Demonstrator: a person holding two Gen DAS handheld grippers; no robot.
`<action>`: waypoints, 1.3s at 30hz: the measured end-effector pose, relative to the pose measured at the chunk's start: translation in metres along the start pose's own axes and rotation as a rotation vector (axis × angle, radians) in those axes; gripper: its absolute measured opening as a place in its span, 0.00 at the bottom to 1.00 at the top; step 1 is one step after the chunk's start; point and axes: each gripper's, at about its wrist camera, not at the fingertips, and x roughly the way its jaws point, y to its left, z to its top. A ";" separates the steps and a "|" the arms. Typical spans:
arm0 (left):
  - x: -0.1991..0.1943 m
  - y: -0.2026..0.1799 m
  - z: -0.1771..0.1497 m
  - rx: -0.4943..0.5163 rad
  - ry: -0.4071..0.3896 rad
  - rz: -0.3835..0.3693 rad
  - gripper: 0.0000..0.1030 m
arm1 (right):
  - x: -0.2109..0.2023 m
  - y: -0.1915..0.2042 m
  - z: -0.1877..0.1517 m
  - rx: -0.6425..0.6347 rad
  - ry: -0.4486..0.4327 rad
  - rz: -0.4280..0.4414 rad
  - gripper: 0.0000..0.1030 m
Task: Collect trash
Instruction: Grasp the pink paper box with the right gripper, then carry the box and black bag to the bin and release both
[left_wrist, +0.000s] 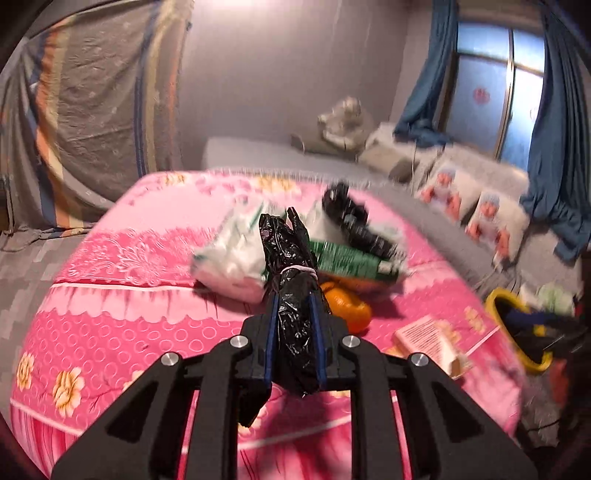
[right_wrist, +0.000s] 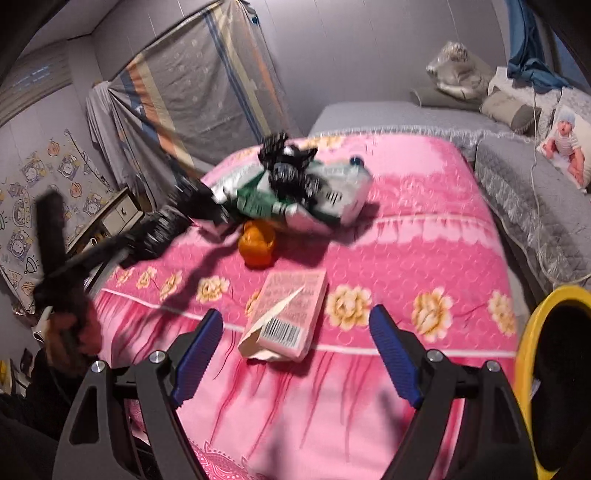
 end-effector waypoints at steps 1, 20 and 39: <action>-0.009 -0.001 0.000 -0.006 -0.026 0.004 0.15 | 0.006 0.002 -0.001 0.005 0.018 0.000 0.76; -0.058 -0.024 0.001 -0.006 -0.200 -0.039 0.15 | 0.098 0.028 -0.001 -0.041 0.175 -0.185 0.67; -0.044 -0.082 0.018 0.114 -0.172 -0.178 0.15 | -0.014 -0.028 0.012 0.115 -0.020 -0.073 0.48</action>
